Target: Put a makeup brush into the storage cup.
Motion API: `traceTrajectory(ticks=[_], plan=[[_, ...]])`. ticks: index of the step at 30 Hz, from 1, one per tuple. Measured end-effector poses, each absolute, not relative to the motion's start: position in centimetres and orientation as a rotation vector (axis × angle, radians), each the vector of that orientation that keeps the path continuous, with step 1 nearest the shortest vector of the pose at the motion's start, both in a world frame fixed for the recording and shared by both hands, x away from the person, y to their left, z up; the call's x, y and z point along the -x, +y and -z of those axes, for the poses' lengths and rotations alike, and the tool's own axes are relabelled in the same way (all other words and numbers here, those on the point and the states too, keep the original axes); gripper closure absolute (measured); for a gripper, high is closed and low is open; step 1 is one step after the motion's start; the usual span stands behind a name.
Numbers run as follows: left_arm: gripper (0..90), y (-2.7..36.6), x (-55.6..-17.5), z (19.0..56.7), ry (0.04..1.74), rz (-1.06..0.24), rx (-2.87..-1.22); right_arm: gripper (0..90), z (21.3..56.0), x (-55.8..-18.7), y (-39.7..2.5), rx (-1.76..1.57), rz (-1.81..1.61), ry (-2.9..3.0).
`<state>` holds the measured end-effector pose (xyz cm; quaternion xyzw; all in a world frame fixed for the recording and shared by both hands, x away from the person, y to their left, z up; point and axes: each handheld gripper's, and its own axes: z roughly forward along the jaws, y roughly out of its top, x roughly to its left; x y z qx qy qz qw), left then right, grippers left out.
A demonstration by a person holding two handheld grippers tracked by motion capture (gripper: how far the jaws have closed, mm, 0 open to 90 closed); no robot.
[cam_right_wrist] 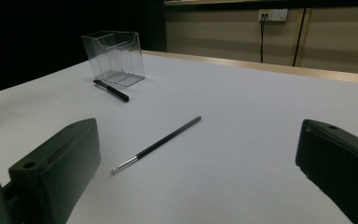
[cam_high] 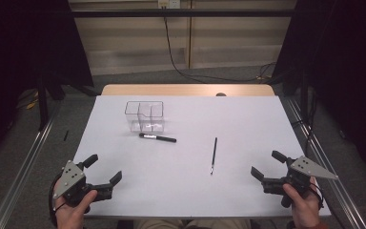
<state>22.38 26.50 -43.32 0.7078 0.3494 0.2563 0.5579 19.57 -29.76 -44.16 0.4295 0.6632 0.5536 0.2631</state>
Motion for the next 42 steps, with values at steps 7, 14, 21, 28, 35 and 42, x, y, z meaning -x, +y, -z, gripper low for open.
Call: traceTrajectory(ticks=[7,14,21,28,35,42], plan=[[1.8,26.4,-22.5,43.3,0.816,-0.602,-1.689,0.0,44.2,-19.6,-29.7,-1.150,-1.501,1.802],[1.9,26.1,-22.3,43.3,0.790,-0.576,-1.709,0.0,44.1,-19.6,-29.6,-1.142,-1.502,1.813],[2.2,26.0,-22.1,43.2,0.781,-0.567,-1.716,0.0,44.0,-19.5,-29.4,-1.126,-1.514,1.815],[2.4,25.4,-22.7,43.3,0.758,-0.533,-1.753,0.0,44.0,-19.5,-29.4,-1.132,-1.513,1.823],[2.5,24.9,-23.5,43.3,0.738,-0.501,-1.792,0.0,44.0,-19.5,-29.3,-1.124,-1.511,1.828],[2.5,24.3,-24.1,43.0,0.711,-0.480,-1.811,0.0,44.0,-19.5,-29.2,-1.125,-1.513,1.829]])
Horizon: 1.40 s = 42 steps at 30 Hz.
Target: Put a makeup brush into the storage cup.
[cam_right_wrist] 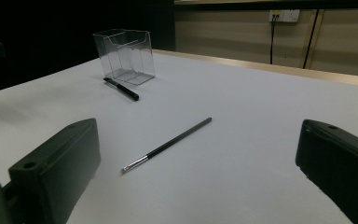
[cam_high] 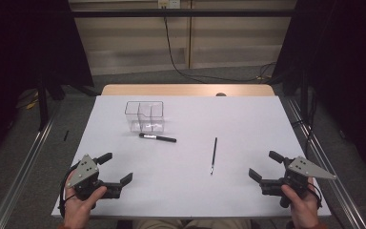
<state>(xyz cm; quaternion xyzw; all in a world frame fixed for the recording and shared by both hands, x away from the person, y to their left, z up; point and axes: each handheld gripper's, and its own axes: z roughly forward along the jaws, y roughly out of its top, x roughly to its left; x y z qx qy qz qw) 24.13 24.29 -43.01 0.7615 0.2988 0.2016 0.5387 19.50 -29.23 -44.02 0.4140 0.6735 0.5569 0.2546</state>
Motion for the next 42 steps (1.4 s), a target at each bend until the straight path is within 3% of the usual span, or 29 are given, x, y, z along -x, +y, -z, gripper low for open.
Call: traceTrajectory(ticks=[17,42], plan=[[2.5,22.2,-26.6,42.3,0.660,-0.405,-1.843,0.0,44.0,-19.5,-29.0,-1.116,-1.511,1.841],[2.6,20.5,-30.2,41.3,0.634,-0.462,-1.796,0.0,44.0,-19.6,-29.0,-1.104,-1.526,1.849]])
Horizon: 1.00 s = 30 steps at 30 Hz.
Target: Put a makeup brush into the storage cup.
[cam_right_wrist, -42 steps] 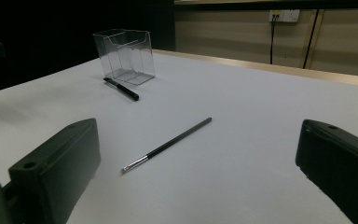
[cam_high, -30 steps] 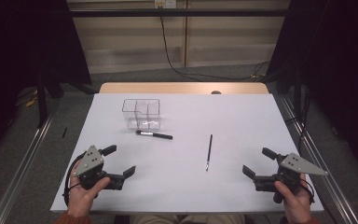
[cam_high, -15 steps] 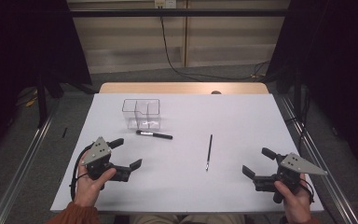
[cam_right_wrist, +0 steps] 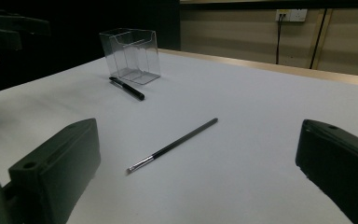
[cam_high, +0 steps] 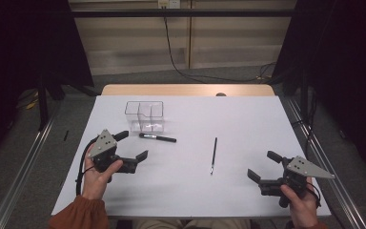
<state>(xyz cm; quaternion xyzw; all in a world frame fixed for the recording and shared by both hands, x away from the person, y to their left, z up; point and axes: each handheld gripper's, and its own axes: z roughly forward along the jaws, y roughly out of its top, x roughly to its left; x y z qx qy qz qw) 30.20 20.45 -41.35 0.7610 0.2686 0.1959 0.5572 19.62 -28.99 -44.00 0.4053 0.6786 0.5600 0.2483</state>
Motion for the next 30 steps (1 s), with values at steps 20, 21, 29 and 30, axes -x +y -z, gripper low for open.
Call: traceTrajectory(ticks=[20,21,29,30], plan=[[2.5,17.5,-33.8,40.3,0.586,-0.475,-1.803,0.0,44.0,-19.6,-29.0,-1.103,-1.524,1.853],[2.5,17.4,-34.0,40.3,0.587,-0.475,-1.803,0.0,44.0,-19.6,-29.0,-1.102,-1.525,1.852],[3.0,16.9,-35.2,39.9,0.588,-0.470,-1.802,0.0,44.0,-19.6,-29.1,-1.099,-1.520,1.850],[3.0,16.8,-35.3,39.8,0.586,-0.481,-1.803,0.0,44.0,-19.6,-29.1,-1.102,-1.524,1.849]])
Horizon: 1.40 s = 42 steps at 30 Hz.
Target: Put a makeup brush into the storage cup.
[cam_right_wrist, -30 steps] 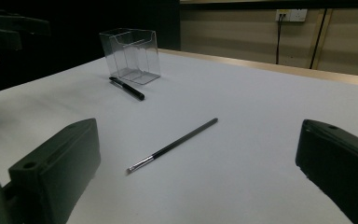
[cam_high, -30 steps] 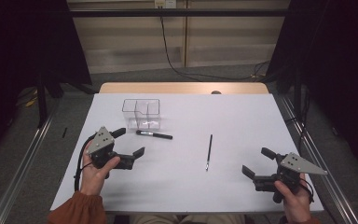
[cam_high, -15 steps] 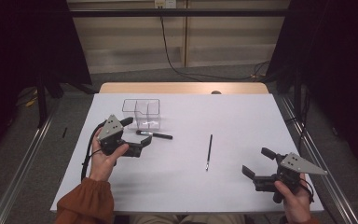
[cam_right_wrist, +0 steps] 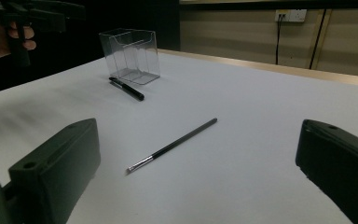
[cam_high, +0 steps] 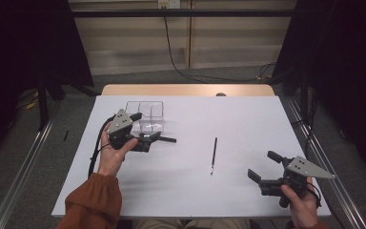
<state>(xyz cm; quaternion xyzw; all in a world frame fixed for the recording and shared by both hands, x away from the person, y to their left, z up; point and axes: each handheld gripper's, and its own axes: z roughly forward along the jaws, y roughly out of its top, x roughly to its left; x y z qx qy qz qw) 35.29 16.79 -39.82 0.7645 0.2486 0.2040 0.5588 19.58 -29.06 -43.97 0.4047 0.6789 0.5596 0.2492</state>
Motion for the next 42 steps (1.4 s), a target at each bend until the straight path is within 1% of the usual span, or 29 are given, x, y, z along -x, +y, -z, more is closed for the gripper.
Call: traceTrajectory(ticks=[6,14,24,29,35,39,42], plan=[[3.3,16.3,-36.0,39.3,0.591,-0.517,-1.763,0.0,44.0,-19.6,-29.0,-1.101,-1.527,1.851],[3.2,16.1,-37.1,39.0,0.604,-0.513,-1.754,0.0,44.0,-19.6,-29.0,-1.100,-1.529,1.855],[3.0,15.5,-39.4,38.1,0.621,-0.540,-1.741,0.0,44.0,-19.7,-29.1,-1.097,-1.528,1.855],[3.0,15.1,-40.4,37.7,0.626,-0.530,-1.746,0.0,44.0,-19.7,-29.1,-1.094,-1.532,1.859],[2.9,14.5,-41.2,37.3,0.610,-0.513,-1.811,0.0,44.0,-19.6,-29.0,-1.093,-1.534,1.860],[4.0,14.1,-41.4,37.1,0.569,-0.500,-1.912,0.0,44.0,-19.6,-29.0,-1.093,-1.534,1.861],[4.2,14.0,-41.4,37.0,0.546,-0.463,-1.972,0.0,44.0,-19.6,-29.0,-1.090,-1.534,1.863]])
